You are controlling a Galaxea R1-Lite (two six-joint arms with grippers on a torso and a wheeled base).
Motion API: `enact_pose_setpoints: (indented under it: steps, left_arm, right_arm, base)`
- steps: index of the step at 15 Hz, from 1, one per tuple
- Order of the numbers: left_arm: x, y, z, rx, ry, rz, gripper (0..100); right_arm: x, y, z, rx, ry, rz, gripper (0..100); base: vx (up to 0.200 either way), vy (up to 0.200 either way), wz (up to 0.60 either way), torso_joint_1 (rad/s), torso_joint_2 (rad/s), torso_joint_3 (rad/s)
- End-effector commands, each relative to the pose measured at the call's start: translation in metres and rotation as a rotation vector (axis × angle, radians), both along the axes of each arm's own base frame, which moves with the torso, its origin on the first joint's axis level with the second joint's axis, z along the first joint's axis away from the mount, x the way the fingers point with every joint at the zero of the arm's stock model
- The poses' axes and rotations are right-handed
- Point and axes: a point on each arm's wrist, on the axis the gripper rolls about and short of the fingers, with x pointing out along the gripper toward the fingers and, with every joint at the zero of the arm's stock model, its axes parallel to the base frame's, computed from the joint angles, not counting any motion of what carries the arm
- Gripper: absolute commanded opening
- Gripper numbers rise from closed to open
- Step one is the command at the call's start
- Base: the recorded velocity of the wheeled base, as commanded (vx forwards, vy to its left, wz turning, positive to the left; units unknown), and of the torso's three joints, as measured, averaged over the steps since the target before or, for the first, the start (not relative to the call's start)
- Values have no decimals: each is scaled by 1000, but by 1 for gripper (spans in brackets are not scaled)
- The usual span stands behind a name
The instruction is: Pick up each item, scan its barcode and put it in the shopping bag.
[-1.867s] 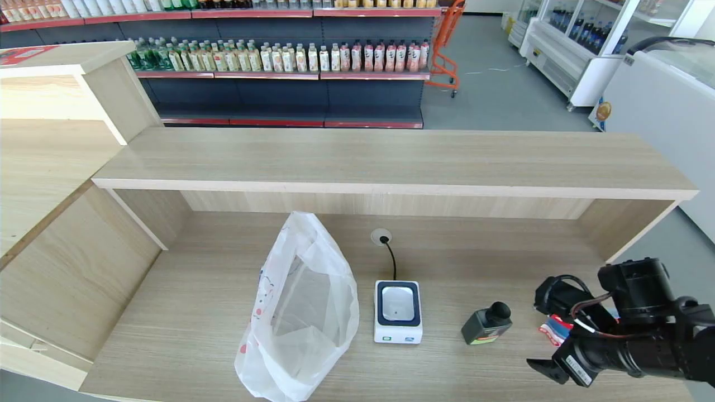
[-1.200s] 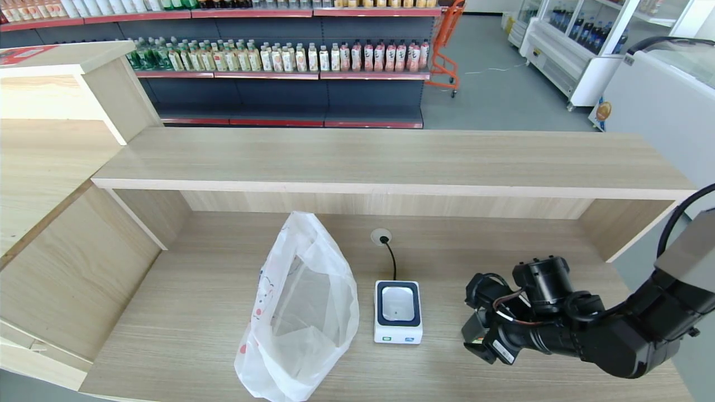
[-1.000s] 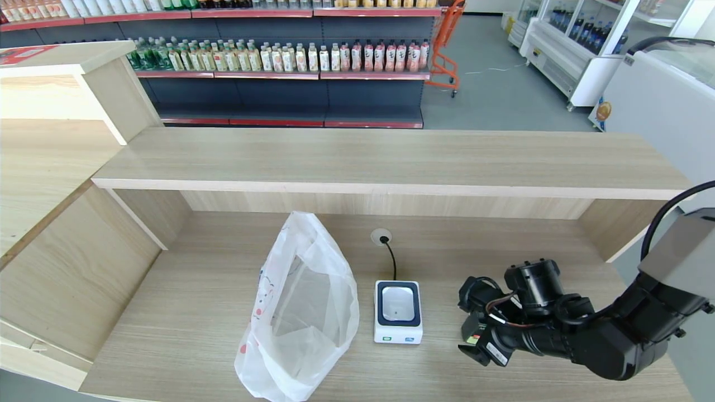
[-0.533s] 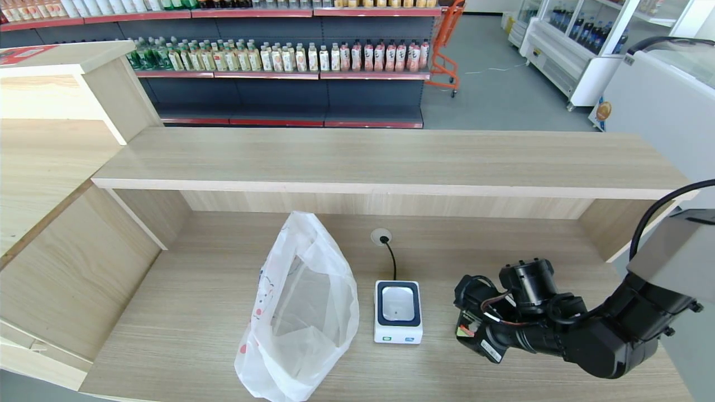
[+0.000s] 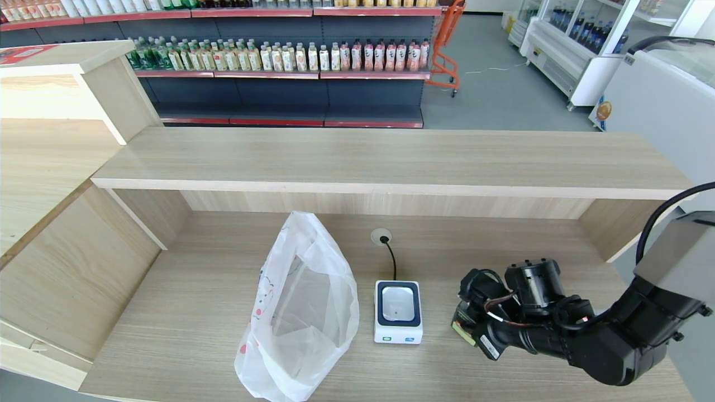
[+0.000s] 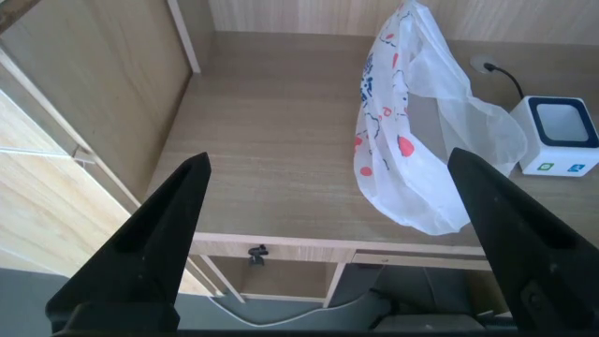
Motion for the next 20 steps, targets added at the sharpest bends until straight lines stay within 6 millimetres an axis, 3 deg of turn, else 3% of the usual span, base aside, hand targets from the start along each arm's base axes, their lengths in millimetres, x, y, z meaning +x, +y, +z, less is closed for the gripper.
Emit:
enact_pose_setpoints:
  steps: [1, 2, 4, 7, 9, 11, 14, 16, 20]
  left_arm:
    - [0, 0, 0, 1, -1, 0, 100]
    - [0, 0, 0, -1, -1, 0, 100]
    - [0, 0, 0, 1, -1, 0, 100]
    - [0, 0, 0, 1, -1, 0, 100]
    - [0, 0, 0, 1, -1, 0, 100]
    - [0, 0, 0, 1, -1, 0, 100]
    - [0, 0, 0, 1, -1, 0, 100]
    - [0, 0, 0, -1, -1, 0, 100]
    - [0, 0, 0, 1, -1, 0, 100]
  right_arm:
    - [-18, -12, 42, 167, -80, -115, 0]
    - [-25, -25, 52, 227, -89, -189, 0]
    - [-64, -52, 66, 203, -134, -287, 0]
    - [-71, -54, 93, -10, -379, -111, 0]
    - [-75, -52, 107, -181, -545, 102, 0]
    - [-80, -49, 112, -365, -705, 452, 0]
    - [-85, -24, 95, -712, -1110, 1180, 0]
    - [-98, 9, 74, -758, -1212, 1495, 0]
    - [-109, 38, 72, -778, -1381, 1644, 0]
  base:
    - [0, 0, 0, 0, 0, 0]
    - [0, 0, 0, 0, 0, 0]
    - [0, 0, 0, 0, 0, 0]
    - [0, 0, 0, 0, 0, 0]
    - [0, 0, 0, 0, 0, 0]
    - [0, 0, 0, 0, 0, 0]
    - [0, 0, 0, 0, 0, 0]
    - [0, 0, 0, 0, 0, 0]
    - [0, 0, 0, 0, 0, 0]
